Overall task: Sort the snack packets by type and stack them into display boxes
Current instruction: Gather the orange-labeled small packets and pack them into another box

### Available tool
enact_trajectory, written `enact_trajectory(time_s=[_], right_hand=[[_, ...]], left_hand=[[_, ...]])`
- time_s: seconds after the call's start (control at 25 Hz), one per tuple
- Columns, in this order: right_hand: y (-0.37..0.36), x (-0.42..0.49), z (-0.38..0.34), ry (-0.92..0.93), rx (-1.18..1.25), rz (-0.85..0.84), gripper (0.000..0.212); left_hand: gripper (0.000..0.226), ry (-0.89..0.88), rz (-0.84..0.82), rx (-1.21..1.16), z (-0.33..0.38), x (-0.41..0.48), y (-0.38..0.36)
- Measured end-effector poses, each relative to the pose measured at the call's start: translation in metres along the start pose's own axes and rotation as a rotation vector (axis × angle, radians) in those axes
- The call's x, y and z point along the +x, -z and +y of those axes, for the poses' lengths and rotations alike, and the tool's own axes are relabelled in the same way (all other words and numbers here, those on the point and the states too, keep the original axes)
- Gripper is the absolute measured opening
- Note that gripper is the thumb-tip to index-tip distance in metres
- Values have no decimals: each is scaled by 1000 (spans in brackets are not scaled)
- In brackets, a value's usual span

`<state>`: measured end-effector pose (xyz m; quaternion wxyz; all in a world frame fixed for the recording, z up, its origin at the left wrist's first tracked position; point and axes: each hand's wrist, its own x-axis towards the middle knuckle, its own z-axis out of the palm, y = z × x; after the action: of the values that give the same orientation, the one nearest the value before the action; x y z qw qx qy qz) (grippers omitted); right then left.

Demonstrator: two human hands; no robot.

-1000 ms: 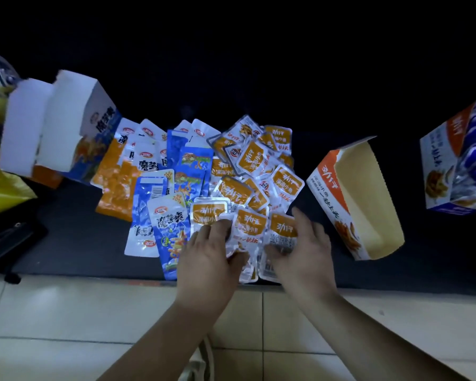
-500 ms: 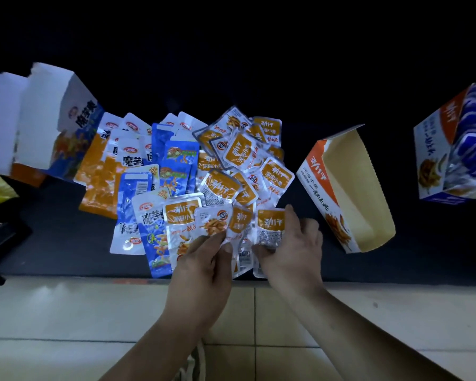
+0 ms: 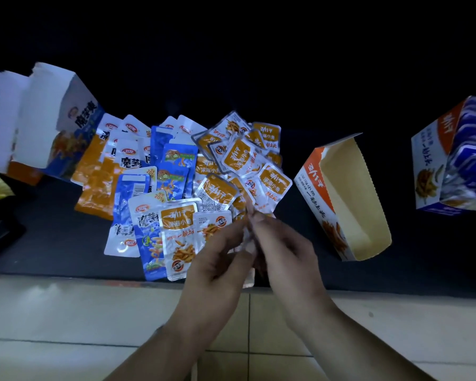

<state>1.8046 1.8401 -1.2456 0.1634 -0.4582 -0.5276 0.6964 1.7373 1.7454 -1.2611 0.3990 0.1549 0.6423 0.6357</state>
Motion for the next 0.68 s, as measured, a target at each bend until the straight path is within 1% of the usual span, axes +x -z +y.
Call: enact_trajectory(time_s=[0.04, 0.08, 0.12, 0.16, 0.2, 0.28, 0.32, 0.4, 0.48, 0.56, 0.68], right_hand=[[1, -2, -2, -16, -7, 2, 20], [4, -1, 1, -16, -67, 16, 20], [6, -1, 2, -16, -110, 34, 17], [8, -1, 6, -16, -129, 38, 15], [10, -1, 6, -32, -132, 46, 18], [15, 1, 8, -58, -109, 60, 28], [17, 2, 8, -73, -94, 45, 28], [17, 1, 4, -50, -126, -7, 18], [16, 0, 1, -2, -189, -54, 23], [17, 0, -3, 13, -203, -78, 31], [27, 4, -18, 49, -213, -53, 36]], left_hand=[[26, 10, 57, -73, 4, -1, 1], [22, 22, 96, -129, 5, -1, 2], [21, 31, 101, -167, 5, -1, 4], [21, 41, 87, -178, 3, -1, 7], [20, 58, 67, -191, 2, -1, 9], [27, 71, 16, -193, -1, 1, 12], [31, 69, -3, -166, -3, 2, 13], [38, 40, -30, -59, -3, 1, 11], [44, -6, -61, 67, -3, -1, 7], [42, -38, -55, 124, -3, -1, 3], [34, -64, -10, 157, 0, 7, -3]])
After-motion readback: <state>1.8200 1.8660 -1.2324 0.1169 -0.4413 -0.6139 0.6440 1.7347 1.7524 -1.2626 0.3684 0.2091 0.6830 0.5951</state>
